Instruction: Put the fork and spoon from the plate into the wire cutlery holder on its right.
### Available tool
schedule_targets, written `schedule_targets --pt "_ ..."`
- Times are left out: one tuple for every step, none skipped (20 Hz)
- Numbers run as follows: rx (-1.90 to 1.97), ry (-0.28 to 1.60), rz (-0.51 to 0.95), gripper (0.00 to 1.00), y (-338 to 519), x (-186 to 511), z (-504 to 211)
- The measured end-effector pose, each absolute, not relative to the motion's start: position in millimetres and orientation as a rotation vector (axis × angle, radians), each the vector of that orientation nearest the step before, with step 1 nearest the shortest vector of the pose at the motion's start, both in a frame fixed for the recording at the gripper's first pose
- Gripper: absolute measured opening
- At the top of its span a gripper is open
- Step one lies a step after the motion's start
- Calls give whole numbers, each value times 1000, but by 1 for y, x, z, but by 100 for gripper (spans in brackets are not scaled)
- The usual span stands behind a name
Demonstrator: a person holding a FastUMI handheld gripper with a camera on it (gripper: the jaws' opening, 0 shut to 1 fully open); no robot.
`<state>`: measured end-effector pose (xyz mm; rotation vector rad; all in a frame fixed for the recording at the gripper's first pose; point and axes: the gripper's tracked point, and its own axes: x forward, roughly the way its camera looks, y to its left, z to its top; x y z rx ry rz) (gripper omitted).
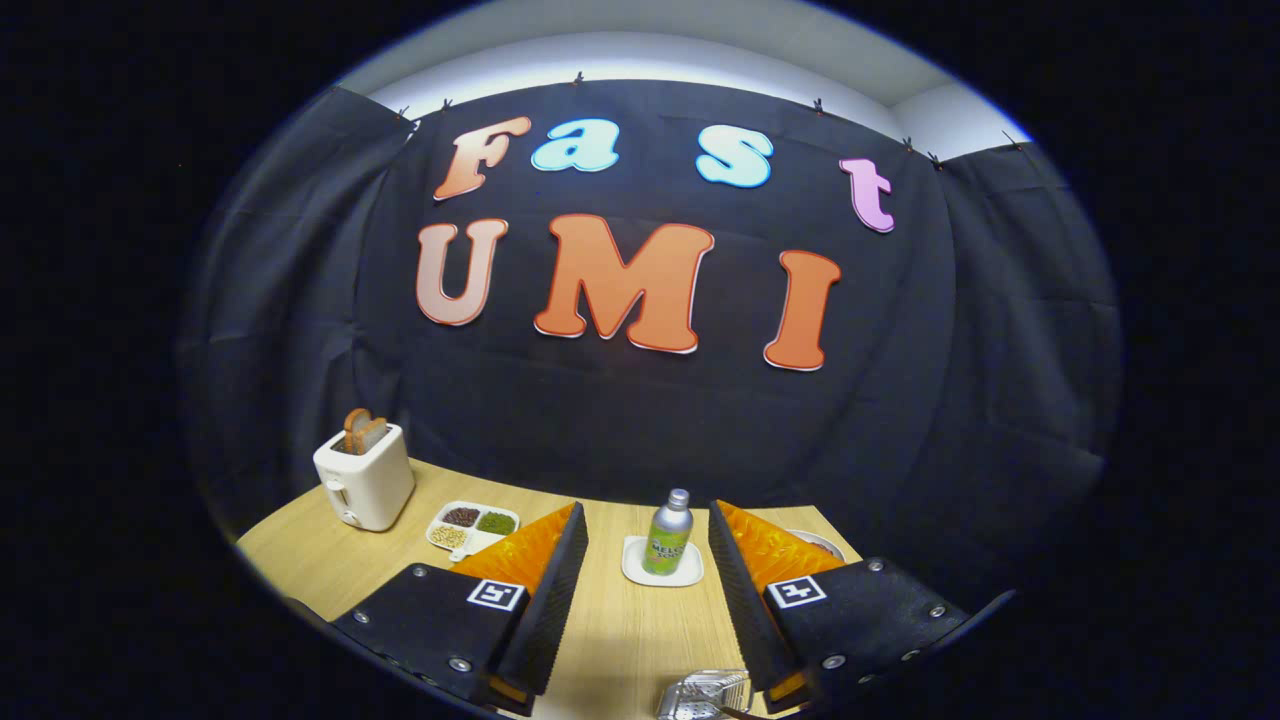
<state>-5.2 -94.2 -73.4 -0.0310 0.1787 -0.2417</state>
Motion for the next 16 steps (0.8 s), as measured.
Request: schedule_targets --pt "-23 161 -216 76 -83 -3 -67" --pt "-19 142 -188 79 -69 0 -62" --pt "-24 129 -166 80 -59 4 -59" --pt "-35 121 -147 82 -49 6 -58" --pt "-42 113 -127 82 -40 9 -59" --pt "-41 107 -103 84 -28 10 -59" --pt "-35 104 -80 85 -15 11 -61" --pt "-22 100 -56 86 -2 12 -62" --pt "-9 105 -37 88 8 13 -67" --pt "0 114 -21 90 19 13 -74" --pt "7 134 -7 92 28 13 -83" --pt "15 156 10 93 38 12 -93" --pt "23 174 26 93 49 11 -102" --pt "28 196 42 93 58 9 -113" --pt "28 220 56 93 67 7 -124" --pt "24 248 69 93 74 5 -136"
